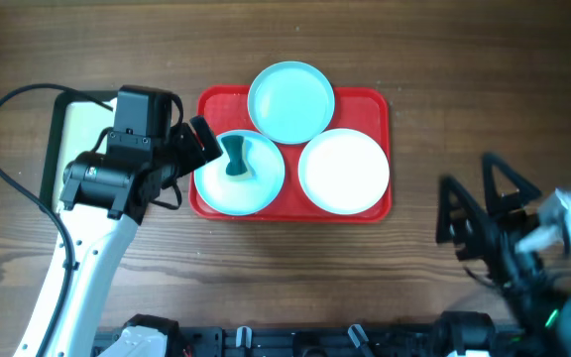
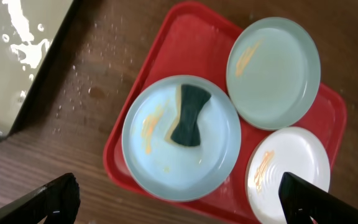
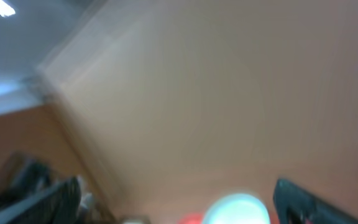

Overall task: Clean dirty plates on tray and stack at the side
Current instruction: 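Grip the left plate's rim with the right gripper to hold it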

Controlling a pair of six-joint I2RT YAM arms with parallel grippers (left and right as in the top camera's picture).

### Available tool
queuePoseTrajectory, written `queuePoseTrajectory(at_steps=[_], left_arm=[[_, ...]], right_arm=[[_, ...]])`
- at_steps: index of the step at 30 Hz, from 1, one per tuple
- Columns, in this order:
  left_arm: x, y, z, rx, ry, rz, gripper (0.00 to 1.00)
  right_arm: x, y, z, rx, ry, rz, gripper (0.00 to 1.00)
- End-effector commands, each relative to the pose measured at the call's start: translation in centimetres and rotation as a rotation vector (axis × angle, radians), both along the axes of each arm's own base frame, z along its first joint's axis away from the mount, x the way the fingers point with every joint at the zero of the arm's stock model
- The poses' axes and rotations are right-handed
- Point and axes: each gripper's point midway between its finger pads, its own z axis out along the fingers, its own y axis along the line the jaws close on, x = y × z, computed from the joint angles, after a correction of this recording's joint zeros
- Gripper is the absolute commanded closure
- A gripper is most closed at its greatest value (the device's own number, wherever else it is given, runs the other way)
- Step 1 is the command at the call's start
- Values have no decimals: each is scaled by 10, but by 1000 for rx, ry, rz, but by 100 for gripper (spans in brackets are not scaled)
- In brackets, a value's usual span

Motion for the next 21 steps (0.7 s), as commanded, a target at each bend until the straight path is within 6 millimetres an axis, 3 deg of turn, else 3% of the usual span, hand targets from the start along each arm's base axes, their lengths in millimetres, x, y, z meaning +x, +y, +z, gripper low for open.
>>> queuePoseTrajectory(at_steps=[1,4,6,7,8,11,14,17,19,20,21], left_arm=[[1,2,-1,7,0,4,0],[1,2,-1,7,0,4,0],[0,3,-1,7,1,5,0],[0,2,-1,7,0,5,0],[0,2,-1,7,0,5,0],[1,2,-1,7,0,5,0],[1,2,-3,9,7,4,0],[1,2,-8,13,27,4,0],[3,2,-14,16,43,4,0],[5,2,-17,19,54,4,0],[6,1,-23,22,71,5,0]], right_arm=[[38,11,12,-265,255,104,0],[61,53,19,-86,496,471,0],[91,68,14,32,558,610,33],[119,76,-11,-8,597,583,39],[140,82,-48,-80,701,464,39],[162,123,-137,-276,926,250,59],[173,157,-204,-466,987,185,50],[175,195,-252,-510,1021,299,50],[166,234,-282,-556,975,545,50],[165,242,-296,-555,980,582,50],[168,244,-313,-559,999,582,57]])
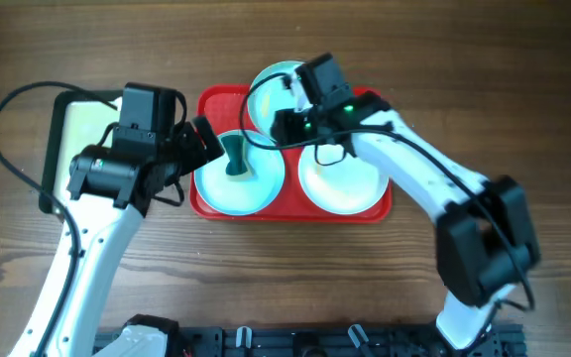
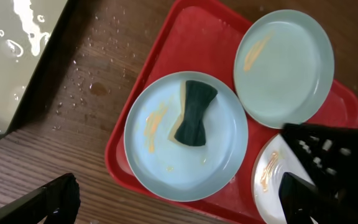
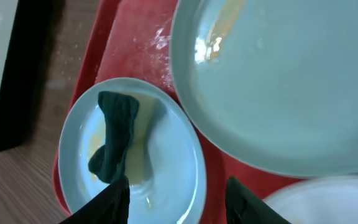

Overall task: Clean dirty plates on tray and stack at the side
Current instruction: 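Grip the left plate's rim with the right gripper to hold it, then scrub the left plate with the sponge in the left gripper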

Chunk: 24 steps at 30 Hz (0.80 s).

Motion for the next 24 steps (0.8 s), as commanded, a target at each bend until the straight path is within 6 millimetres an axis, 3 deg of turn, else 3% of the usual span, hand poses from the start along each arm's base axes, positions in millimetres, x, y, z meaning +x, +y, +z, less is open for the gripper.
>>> queuePoseTrajectory(at_steps=[1,4,9,12,18,19,22,24], left_arm=[[4,2,-14,16,40,4,0],[8,1,-24,23,71,4,0],[11,0,-27,23,71,4,0],[12,-2,-36,28,103,-19,0],[24,-46,-97,-117,261,-233,0],[28,-48,-105,-127,275,-236,9],[33,-49,-136,-122,331,-230,48],[33,-49,-142,-121,344,-229,51]], right_arm=[[-6,17,-41,12,59,98,64],[-8,11,-74,-40,114,70,71],[-13,3,-94,-93,146,59,73],[-15,2,-98,-98,157,60,91],[-19,7,-96,-65,176,75,96],[-19,7,-96,-65,176,75,96],[-19,6,-96,-65,176,75,96],[-18,7,-96,-65,175,76,95]])
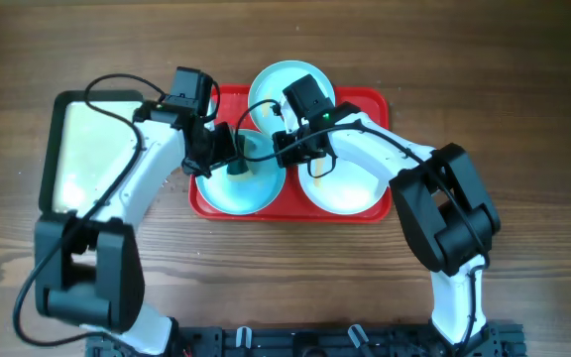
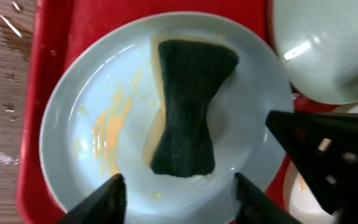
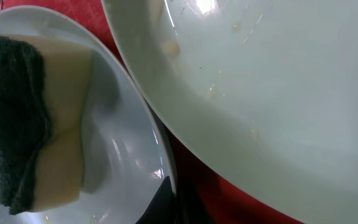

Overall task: Clean dirty plates on tray and stack at the side
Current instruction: 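Scrub the left plate with the sponge in the left gripper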

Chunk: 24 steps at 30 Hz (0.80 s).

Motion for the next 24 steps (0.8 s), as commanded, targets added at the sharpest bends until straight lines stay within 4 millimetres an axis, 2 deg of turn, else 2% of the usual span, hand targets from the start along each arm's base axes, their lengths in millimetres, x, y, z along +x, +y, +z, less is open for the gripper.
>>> queuePoseTrajectory(at_steps=[1,6,10,16,21,24], left_arm=[[1,-3,-12,-18,22,-19,55],[12,-5,-15,-22,-14,-19,62],[9,-7,-39,-26,49,-19,67],[23,-11,-38,-38,-9,-20,73],[23,-17,-38,-37,-14,-36,74],[21,-18,-49,-25,7,-43,78]], right_arm=[[-5,2,-12,-3,30,12,95],[-4,2,-12,-1,28,12,95],[-4,2,-12,-1,28,12,95],[-4,2,-12,-3,28,12,95],[-4,1,-12,-5,26,11,95],[-4,1,-12,-5,26,11,95]])
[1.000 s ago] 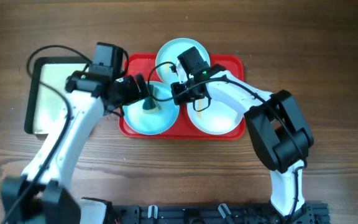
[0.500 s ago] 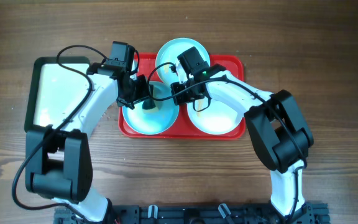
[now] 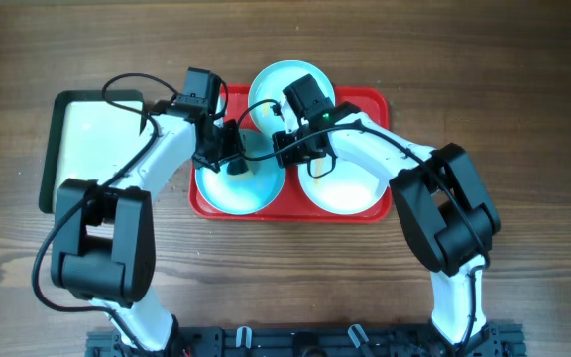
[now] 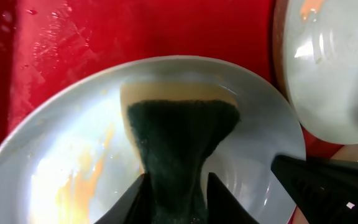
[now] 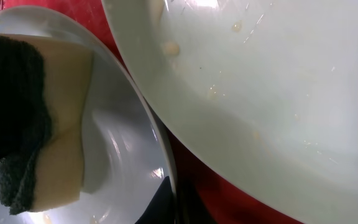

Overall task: Clean dirty plates on tray and stack at the side
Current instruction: 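Scrub the left plate with the sponge in the left gripper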

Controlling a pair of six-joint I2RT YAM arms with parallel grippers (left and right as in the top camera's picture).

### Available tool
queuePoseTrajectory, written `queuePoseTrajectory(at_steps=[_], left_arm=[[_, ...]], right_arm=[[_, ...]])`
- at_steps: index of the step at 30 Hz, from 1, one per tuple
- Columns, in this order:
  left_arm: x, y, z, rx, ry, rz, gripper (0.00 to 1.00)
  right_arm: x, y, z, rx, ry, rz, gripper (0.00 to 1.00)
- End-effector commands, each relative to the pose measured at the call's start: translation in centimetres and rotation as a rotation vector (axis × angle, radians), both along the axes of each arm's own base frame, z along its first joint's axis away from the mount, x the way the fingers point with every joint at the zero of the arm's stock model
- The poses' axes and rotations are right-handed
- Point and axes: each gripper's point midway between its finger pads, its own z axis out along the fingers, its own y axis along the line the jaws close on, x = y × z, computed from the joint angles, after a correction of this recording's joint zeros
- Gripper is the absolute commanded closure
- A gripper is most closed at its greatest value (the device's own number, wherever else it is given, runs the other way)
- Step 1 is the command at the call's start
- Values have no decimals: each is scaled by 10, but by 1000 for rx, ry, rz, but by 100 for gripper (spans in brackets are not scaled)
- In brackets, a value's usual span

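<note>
On the red tray (image 3: 367,99) sit three plates. A dark green and yellow sponge (image 4: 179,130) lies in the front-left light blue plate (image 4: 73,143), which carries orange smears. My left gripper (image 4: 176,202) is shut on the sponge's narrow waist, one finger on each side. My right gripper (image 5: 173,202) is shut on that plate's right rim (image 5: 160,143). The rear light blue plate (image 3: 287,99) overlaps it and shows crumbs in the right wrist view. A white plate (image 3: 350,178) sits at the tray's right.
A dark-rimmed basin of water (image 3: 87,149) stands on the wooden table left of the tray. The right arm (image 3: 395,164) reaches across the white plate. Both arms crowd the tray's middle.
My left gripper has come down onto the sponge and its fingers have closed against it. The right gripper holds the plate rim as before.
At first my left gripper hung open left of the tray and the right arm was far off at the right. Then the right gripper was open over the plates. Then it was shut on the front-left plate's rim, left open above the sponge, now gripping it.
</note>
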Motion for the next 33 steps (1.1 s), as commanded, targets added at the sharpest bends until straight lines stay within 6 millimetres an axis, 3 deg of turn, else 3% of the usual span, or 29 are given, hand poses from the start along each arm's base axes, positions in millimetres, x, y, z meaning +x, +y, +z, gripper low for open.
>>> queuePoseTrajectory(at_steps=[1,6,7,9,12,16,21,22,25,29,33], left_arm=[[-4,-2,-17,19,35,-14,83],[-7,13,-26,104,52,3,91],[-11,17,-27,124,70,5,96],[-23,27,-30,176,117,9,96],[-49,58,-30,341,214,40,96],[-62,75,-19,419,283,72,96],[-31,68,22,383,194,135,96],[-23,58,23,322,169,175,96],[0,-6,20,12,91,118,96],[-21,-31,-10,11,92,50,96],[-44,-4,-37,156,129,67,96]], right_arm=[[-4,1,-12,-5,27,11,95],[-3,-1,-13,-15,23,7,95],[-3,-1,-13,-16,24,7,95],[-4,-1,-14,-18,27,7,95],[-4,-2,-14,-20,29,5,95],[-4,-3,-14,-22,28,4,95],[-4,-3,-14,-22,28,4,95],[-3,-2,-14,-22,27,3,96],[-2,-1,-13,-17,20,4,95],[-2,-1,-13,-17,20,4,95],[-2,-2,-13,-18,21,4,95]])
